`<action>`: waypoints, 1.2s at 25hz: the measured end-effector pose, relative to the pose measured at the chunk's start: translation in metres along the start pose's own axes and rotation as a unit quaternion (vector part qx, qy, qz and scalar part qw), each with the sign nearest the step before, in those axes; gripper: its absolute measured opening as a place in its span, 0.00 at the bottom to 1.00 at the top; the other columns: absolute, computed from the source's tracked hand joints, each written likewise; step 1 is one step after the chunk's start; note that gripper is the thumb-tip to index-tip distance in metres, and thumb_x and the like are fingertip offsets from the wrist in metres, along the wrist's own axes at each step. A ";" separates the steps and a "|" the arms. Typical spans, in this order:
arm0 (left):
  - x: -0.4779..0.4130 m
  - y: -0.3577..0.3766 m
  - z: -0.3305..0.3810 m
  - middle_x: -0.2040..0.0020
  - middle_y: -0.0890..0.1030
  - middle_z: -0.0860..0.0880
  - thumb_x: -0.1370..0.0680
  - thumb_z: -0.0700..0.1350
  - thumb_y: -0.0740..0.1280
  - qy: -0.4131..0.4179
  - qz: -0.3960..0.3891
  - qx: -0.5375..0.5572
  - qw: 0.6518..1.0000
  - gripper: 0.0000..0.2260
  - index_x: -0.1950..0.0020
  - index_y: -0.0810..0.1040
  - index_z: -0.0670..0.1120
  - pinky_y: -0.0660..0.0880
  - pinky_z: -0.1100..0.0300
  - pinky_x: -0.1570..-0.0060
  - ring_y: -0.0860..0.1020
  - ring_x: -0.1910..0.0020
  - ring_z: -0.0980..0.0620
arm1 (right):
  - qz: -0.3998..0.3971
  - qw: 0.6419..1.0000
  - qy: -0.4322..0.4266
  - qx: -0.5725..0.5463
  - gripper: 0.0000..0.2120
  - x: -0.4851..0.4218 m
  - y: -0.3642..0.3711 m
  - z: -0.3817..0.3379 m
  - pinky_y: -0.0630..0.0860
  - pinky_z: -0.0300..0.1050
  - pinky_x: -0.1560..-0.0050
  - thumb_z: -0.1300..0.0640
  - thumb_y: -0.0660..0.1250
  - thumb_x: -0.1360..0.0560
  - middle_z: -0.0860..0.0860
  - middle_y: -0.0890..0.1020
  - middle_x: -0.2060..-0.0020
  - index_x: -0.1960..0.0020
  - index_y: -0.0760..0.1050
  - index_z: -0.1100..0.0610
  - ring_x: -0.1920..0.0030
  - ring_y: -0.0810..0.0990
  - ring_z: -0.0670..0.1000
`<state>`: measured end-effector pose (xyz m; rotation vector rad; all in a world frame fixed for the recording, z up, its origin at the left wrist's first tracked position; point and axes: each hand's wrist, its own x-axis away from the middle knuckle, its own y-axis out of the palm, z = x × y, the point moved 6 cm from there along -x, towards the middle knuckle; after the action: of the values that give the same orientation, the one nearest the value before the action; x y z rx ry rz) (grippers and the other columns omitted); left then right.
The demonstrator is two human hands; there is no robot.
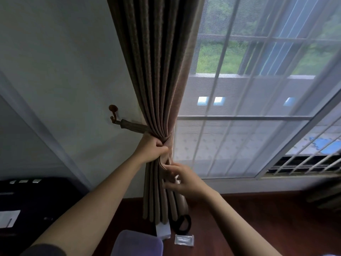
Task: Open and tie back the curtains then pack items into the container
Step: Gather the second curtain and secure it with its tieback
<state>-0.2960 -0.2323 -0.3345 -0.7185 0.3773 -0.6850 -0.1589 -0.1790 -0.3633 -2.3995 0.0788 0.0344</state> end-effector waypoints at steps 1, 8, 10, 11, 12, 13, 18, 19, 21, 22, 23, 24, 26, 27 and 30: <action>-0.002 -0.003 -0.003 0.71 0.72 0.44 0.31 0.41 0.70 -0.011 0.002 -0.001 1.000 0.16 0.76 0.69 0.42 0.62 0.62 0.69 0.69 0.72 0.54 | -0.052 0.998 0.021 -0.014 0.24 0.003 0.005 0.007 0.73 0.36 0.52 0.53 0.72 0.30 0.48 0.77 0.50 0.35 0.72 0.45 0.54 0.77 0.44; -0.007 -0.027 -0.024 0.57 0.78 0.47 0.22 0.46 0.64 0.018 -0.064 -0.034 0.997 0.08 0.56 0.76 0.42 0.69 0.61 0.60 0.76 0.57 0.51 | 0.104 0.984 0.139 -0.029 0.23 -0.005 -0.028 0.033 0.72 0.36 0.44 0.59 0.69 0.28 0.52 0.79 0.43 0.33 0.71 0.54 0.50 0.75 0.45; -0.009 -0.032 -0.026 0.56 0.79 0.47 0.22 0.46 0.64 0.052 -0.078 -0.064 0.994 0.08 0.53 0.77 0.42 0.71 0.58 0.57 0.78 0.56 0.50 | 0.156 0.977 0.143 -0.031 0.22 -0.017 -0.040 0.029 0.70 0.37 0.45 0.56 0.69 0.26 0.54 0.79 0.42 0.33 0.71 0.56 0.48 0.75 0.46; -0.010 -0.034 -0.029 0.55 0.79 0.48 0.22 0.47 0.64 0.062 -0.081 -0.079 0.992 0.08 0.51 0.77 0.43 0.72 0.56 0.55 0.78 0.55 0.50 | 0.172 0.974 0.143 -0.036 0.23 -0.025 -0.042 0.029 0.69 0.37 0.45 0.55 0.69 0.26 0.54 0.78 0.41 0.32 0.70 0.57 0.46 0.76 0.47; -0.011 -0.036 -0.032 0.54 0.79 0.48 0.22 0.47 0.64 0.070 -0.083 -0.090 0.990 0.07 0.49 0.77 0.44 0.73 0.55 0.53 0.78 0.54 0.51 | 0.178 0.973 0.141 -0.039 0.25 -0.034 -0.044 0.027 0.69 0.38 0.44 0.53 0.69 0.26 0.54 0.77 0.39 0.31 0.68 0.57 0.43 0.76 0.48; -0.010 -0.038 -0.034 0.52 0.80 0.49 0.23 0.46 0.65 0.076 -0.087 -0.090 0.989 0.07 0.47 0.77 0.45 0.74 0.55 0.52 0.77 0.52 0.52 | 0.177 0.973 0.142 -0.040 0.28 -0.043 -0.043 0.026 0.69 0.39 0.42 0.52 0.69 0.26 0.54 0.76 0.37 0.30 0.66 0.57 0.39 0.75 0.49; -0.008 -0.067 -0.063 0.57 0.80 0.51 0.26 0.45 0.70 0.056 -0.074 -0.098 0.991 0.05 0.50 0.81 0.47 0.71 0.59 0.59 0.77 0.59 0.53 | 0.155 0.977 0.139 -0.054 0.43 -0.078 -0.036 0.026 0.64 0.48 0.30 0.46 0.73 0.31 0.54 0.64 0.27 0.25 0.55 0.58 0.28 0.63 0.52; -0.008 -0.075 -0.069 0.59 0.81 0.50 0.26 0.45 0.71 0.048 -0.052 -0.081 0.994 0.03 0.54 0.80 0.49 0.71 0.58 0.59 0.78 0.60 0.52 | 0.158 0.976 0.136 -0.065 0.47 -0.082 -0.034 0.026 0.63 0.49 0.29 0.45 0.75 0.34 0.53 0.63 0.26 0.24 0.54 0.57 0.27 0.62 0.51; -0.008 -0.088 -0.078 0.59 0.81 0.49 0.28 0.45 0.72 0.028 -0.017 -0.020 0.999 0.05 0.58 0.79 0.55 0.72 0.60 0.58 0.79 0.59 0.54 | 0.171 0.972 0.121 -0.103 0.48 -0.091 -0.031 0.022 0.66 0.45 0.31 0.46 0.78 0.37 0.50 0.66 0.29 0.26 0.56 0.54 0.30 0.65 0.45; -0.006 -0.090 -0.082 0.59 0.81 0.50 0.28 0.44 0.73 0.014 -0.008 0.011 1.000 0.06 0.58 0.79 0.55 0.72 0.64 0.58 0.79 0.59 0.56 | 0.179 0.968 0.112 -0.133 0.45 -0.094 -0.029 0.019 0.69 0.39 0.35 0.49 0.79 0.38 0.47 0.70 0.33 0.28 0.59 0.52 0.35 0.69 0.39; -0.005 -0.092 -0.085 0.58 0.82 0.50 0.29 0.43 0.73 -0.002 0.002 0.051 0.999 0.06 0.57 0.80 0.54 0.73 0.67 0.58 0.79 0.59 0.57 | 0.186 0.963 0.103 -0.164 0.41 -0.097 -0.026 0.018 0.71 0.32 0.40 0.54 0.80 0.38 0.43 0.73 0.38 0.32 0.61 0.49 0.41 0.71 0.32; -0.003 -0.092 -0.089 0.58 0.82 0.50 0.29 0.41 0.73 -0.024 0.017 0.105 0.994 0.06 0.55 0.81 0.51 0.74 0.69 0.57 0.79 0.59 0.58 | 0.193 0.958 0.099 -0.186 0.39 -0.101 -0.023 0.018 0.72 0.27 0.46 0.59 0.80 0.38 0.40 0.75 0.43 0.34 0.63 0.49 0.46 0.73 0.29; 0.001 -0.094 -0.097 0.58 0.82 0.48 0.29 0.38 0.73 -0.076 0.065 0.247 0.964 0.09 0.51 0.80 0.47 0.76 0.67 0.56 0.80 0.59 0.56 | 0.208 0.951 0.104 -0.204 0.34 -0.107 -0.016 0.021 0.72 0.24 0.53 0.62 0.80 0.38 0.40 0.77 0.47 0.38 0.66 0.50 0.50 0.76 0.30; 0.003 -0.093 -0.101 0.59 0.81 0.47 0.29 0.37 0.72 -0.101 0.096 0.305 0.942 0.11 0.49 0.79 0.46 0.77 0.66 0.57 0.80 0.59 0.55 | 0.217 0.949 0.107 -0.203 0.32 -0.109 -0.013 0.023 0.72 0.26 0.53 0.60 0.80 0.38 0.42 0.78 0.48 0.40 0.67 0.49 0.49 0.77 0.33; 0.004 -0.087 -0.108 0.59 0.80 0.47 0.28 0.35 0.70 -0.161 0.201 0.412 0.874 0.17 0.43 0.69 0.45 0.77 0.62 0.56 0.79 0.60 0.55 | 0.223 0.947 0.113 -0.203 0.31 -0.116 -0.004 0.023 0.74 0.32 0.49 0.55 0.79 0.37 0.43 0.78 0.45 0.38 0.69 0.50 0.46 0.76 0.37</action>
<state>-0.3889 -0.3336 -0.3489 0.0795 -0.0961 -0.2628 -0.2739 -0.1551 -0.3716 -2.7350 0.7911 -0.0151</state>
